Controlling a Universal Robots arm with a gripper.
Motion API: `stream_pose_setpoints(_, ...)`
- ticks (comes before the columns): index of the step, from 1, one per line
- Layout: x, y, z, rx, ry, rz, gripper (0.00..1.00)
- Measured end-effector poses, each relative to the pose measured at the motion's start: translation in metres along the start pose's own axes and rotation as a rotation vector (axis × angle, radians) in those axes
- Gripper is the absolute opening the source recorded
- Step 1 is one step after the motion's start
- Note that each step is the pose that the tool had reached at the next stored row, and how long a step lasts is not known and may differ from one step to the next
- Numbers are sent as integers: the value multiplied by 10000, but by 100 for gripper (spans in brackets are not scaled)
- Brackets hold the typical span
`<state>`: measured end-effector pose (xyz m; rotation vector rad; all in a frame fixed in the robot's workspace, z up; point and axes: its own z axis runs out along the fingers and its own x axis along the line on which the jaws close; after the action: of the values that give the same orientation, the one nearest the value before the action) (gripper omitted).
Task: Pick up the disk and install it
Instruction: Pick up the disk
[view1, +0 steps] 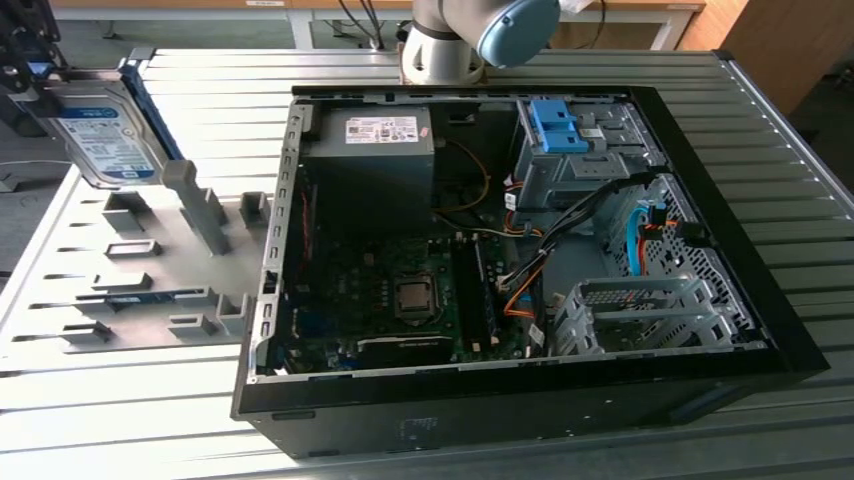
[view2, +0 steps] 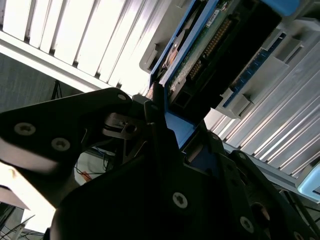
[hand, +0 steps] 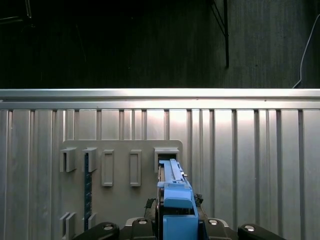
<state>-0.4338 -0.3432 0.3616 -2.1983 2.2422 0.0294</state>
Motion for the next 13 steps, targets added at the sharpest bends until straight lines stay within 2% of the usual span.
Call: stream_pose_setpoints(13, -1, 1, -67, -1, 2, 0, 36)
